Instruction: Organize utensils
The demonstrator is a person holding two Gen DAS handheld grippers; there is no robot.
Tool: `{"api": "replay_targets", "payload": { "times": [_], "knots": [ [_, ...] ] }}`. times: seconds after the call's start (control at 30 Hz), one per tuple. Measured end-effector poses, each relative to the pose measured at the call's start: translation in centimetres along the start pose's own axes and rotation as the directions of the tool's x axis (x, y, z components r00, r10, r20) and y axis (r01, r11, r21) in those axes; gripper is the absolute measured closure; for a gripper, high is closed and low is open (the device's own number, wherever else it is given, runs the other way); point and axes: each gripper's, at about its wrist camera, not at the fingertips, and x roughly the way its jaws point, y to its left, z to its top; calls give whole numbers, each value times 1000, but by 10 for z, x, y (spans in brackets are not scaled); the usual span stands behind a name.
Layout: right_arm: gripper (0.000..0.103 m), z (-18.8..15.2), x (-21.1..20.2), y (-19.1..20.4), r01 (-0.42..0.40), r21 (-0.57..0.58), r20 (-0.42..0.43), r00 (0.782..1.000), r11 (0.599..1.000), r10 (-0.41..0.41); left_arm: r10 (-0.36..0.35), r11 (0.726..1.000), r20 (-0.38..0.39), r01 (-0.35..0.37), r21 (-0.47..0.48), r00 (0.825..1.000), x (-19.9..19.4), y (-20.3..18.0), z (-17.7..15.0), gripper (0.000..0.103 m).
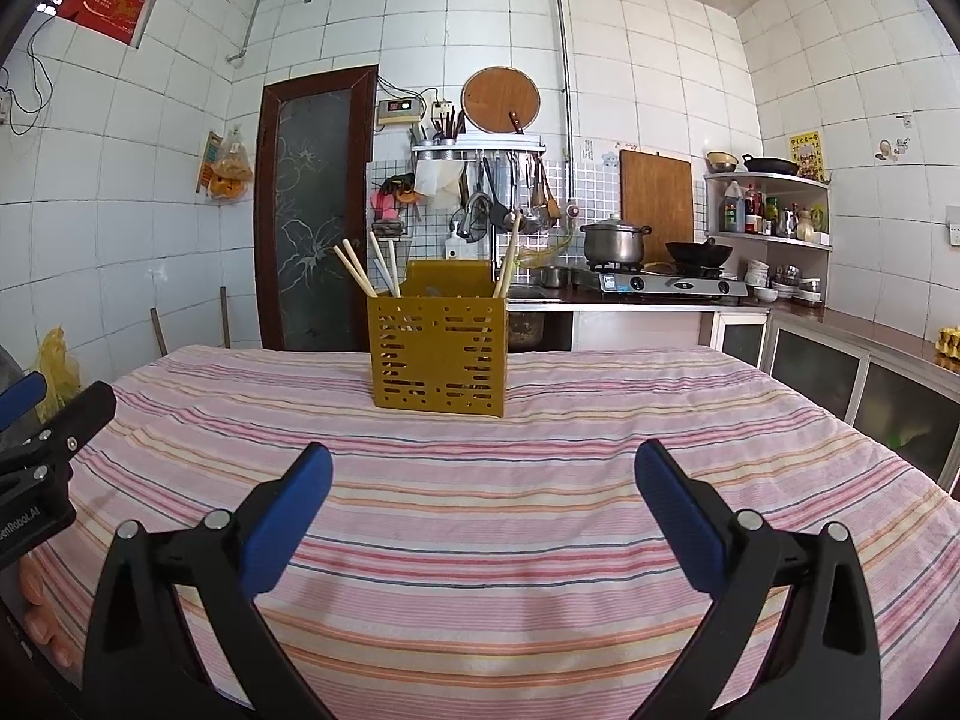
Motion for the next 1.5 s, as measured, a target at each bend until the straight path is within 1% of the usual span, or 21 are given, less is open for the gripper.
{"api": "replay_targets", "payload": {
  "times": [0.57,1.5],
  "knots": [
    [4,3,0,-6,18,8,-1,1000,1000,-18,-3,1000,0,3,10,1000,-1,-1,1,5],
    [4,4,0,-10,20,11,3,1000,1000,-20,-6,1000,10,6,16,1000,1,-2,1,5]
  ]
}}
